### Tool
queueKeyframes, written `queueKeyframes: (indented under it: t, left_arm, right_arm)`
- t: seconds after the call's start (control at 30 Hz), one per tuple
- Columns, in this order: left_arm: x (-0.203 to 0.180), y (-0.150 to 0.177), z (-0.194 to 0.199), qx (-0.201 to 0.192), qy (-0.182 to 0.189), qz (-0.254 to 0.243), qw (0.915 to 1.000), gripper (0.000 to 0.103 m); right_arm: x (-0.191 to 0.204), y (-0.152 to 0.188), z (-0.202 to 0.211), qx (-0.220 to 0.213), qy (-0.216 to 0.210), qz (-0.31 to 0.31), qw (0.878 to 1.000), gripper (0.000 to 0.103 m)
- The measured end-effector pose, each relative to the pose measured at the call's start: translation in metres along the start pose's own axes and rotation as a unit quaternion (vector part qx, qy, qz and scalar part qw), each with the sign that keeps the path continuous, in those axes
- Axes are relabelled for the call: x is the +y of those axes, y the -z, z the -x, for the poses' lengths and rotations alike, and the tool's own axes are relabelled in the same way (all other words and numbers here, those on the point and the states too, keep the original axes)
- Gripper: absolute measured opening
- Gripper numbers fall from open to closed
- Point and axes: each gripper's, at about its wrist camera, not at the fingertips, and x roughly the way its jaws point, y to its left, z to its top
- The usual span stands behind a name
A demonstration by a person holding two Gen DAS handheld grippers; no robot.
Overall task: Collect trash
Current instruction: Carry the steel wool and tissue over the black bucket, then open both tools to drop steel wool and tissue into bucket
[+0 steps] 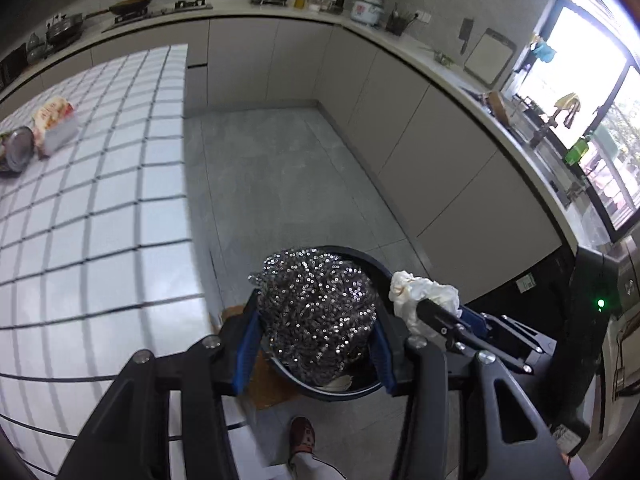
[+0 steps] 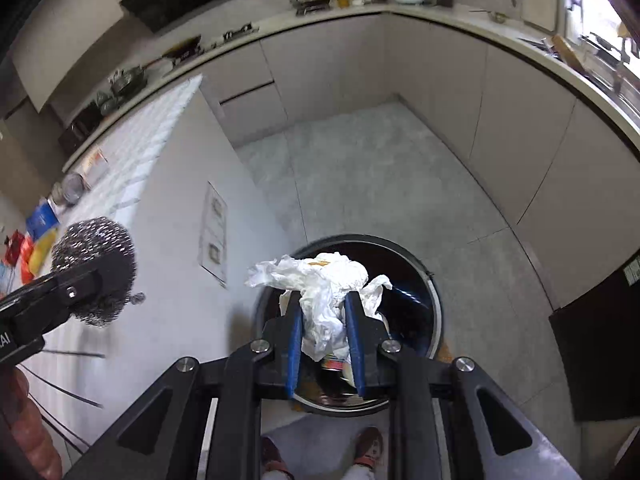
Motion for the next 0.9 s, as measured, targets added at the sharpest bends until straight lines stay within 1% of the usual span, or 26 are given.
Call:
queueKeyframes:
  t: [0.13,0.2,0.27,0.37,0.4,0.43,0.47,0.5,0.57,0.6,0.7,0.77,0.9]
  left_arm:
    - [-0.020,0.006,-0.034,0.025,-0.028,0.010,0.9992,0.050]
    - [-0.025,0.009,-0.053,0.044,-0.042,0.016,0.9980,0.051]
    - [-0.026,0.010,-0.063,0.054,-0.056,0.023,0.9967,0.052]
    - [-0.027,0.011,-0.077,0.074,-0.071,0.033,0.9942,0.056]
    - [-0.029,0.012,-0.080,0.080,-0.077,0.032,0.9933,0.059]
    - [-0.032,0.011,-0.081,0.083,-0.079,0.031,0.9929,0.064]
    - [-0.033,0.010,-0.081,0.084,-0.083,0.031,0.9925,0.066]
    - [-0.034,0.010,-0.080,0.081,-0.091,0.031,0.9921,0.068]
    - [-0.034,0.009,-0.075,0.076,-0.096,0.035,0.9919,0.073]
    - [-0.036,0.008,-0.076,0.075,-0.097,0.036,0.9918,0.075]
    - [-0.038,0.005,-0.068,0.072,-0.094,0.040,0.9922,0.075]
    - [-0.042,0.003,-0.057,0.061,-0.094,0.039,0.9929,0.075]
    - [-0.042,-0.004,-0.038,0.046,-0.077,0.043,0.9950,0.075]
  right_arm:
    - [-0.026,-0.002,-0.024,0.023,-0.009,0.006,1.000,0.022]
    - [-0.036,-0.002,-0.035,0.034,-0.014,0.008,0.999,0.022]
    - [-0.042,-0.001,-0.044,0.043,-0.018,0.012,0.999,0.023]
    - [-0.049,-0.002,-0.057,0.059,-0.029,0.011,0.998,0.024]
    - [-0.051,-0.002,-0.060,0.063,-0.033,0.010,0.997,0.026]
    - [-0.052,-0.002,-0.062,0.066,-0.034,0.010,0.997,0.029]
    - [-0.052,-0.002,-0.064,0.066,-0.032,0.010,0.997,0.042]
    - [-0.054,-0.003,-0.064,0.063,-0.029,0.010,0.998,0.049]
    - [-0.060,-0.004,-0.063,0.058,-0.026,0.007,0.998,0.053]
    - [-0.062,-0.005,-0.062,0.056,-0.026,0.005,0.998,0.055]
    - [-0.064,-0.008,-0.055,0.046,-0.023,0.000,0.999,0.055]
    - [-0.063,-0.011,-0.050,0.039,-0.021,-0.003,0.999,0.055]
    - [-0.061,-0.013,-0.033,0.022,-0.010,-0.004,1.000,0.055]
